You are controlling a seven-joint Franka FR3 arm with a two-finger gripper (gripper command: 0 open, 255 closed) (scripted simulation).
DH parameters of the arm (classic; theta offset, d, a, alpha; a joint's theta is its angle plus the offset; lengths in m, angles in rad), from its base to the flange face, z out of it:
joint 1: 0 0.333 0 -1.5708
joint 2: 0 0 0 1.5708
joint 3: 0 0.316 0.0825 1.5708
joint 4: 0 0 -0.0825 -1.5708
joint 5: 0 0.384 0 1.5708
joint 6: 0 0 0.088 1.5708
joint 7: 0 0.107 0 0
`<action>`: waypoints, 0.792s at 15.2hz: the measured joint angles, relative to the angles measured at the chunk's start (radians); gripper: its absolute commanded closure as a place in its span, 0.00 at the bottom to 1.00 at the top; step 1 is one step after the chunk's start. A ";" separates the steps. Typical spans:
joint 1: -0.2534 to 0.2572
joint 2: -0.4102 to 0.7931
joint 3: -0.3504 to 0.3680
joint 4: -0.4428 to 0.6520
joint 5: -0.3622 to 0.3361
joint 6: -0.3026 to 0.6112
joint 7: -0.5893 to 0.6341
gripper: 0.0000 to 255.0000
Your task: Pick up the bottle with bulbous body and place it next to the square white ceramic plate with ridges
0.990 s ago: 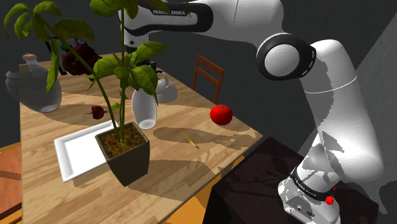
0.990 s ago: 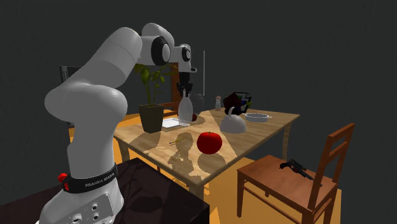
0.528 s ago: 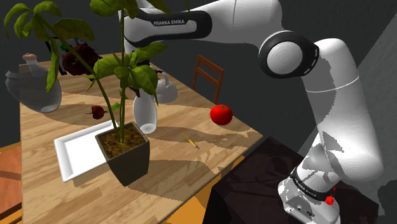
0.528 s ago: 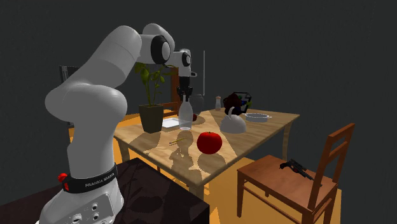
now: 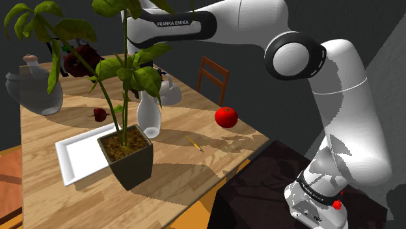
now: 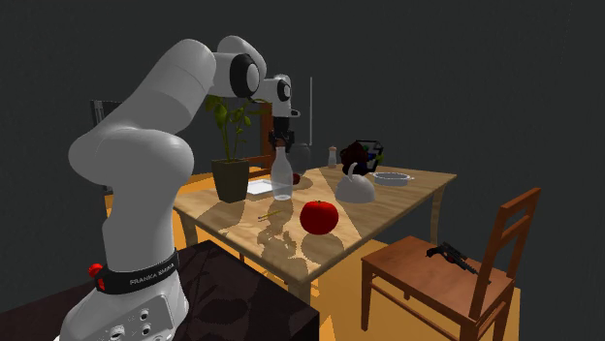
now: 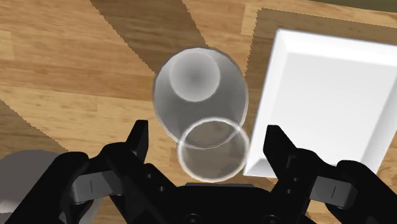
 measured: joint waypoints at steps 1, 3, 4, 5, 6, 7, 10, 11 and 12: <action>0.000 0.000 0.000 0.000 0.000 0.000 0.000 0.00; 0.000 0.000 0.000 -0.001 0.000 0.000 0.000 0.00; 0.001 0.002 0.000 0.020 0.000 -0.017 -0.001 0.00; 0.004 0.008 0.000 0.056 0.000 -0.046 -0.002 0.00; 0.007 0.021 -0.001 0.110 -0.002 -0.086 -0.005 0.00; 0.011 0.025 -0.001 0.140 -0.002 -0.113 -0.003 0.00; 0.017 0.043 -0.002 0.198 -0.004 -0.153 -0.005 0.00; 0.017 0.043 -0.002 0.199 -0.004 -0.155 -0.005 0.00; 0.017 0.043 -0.002 0.200 -0.004 -0.156 -0.005 0.00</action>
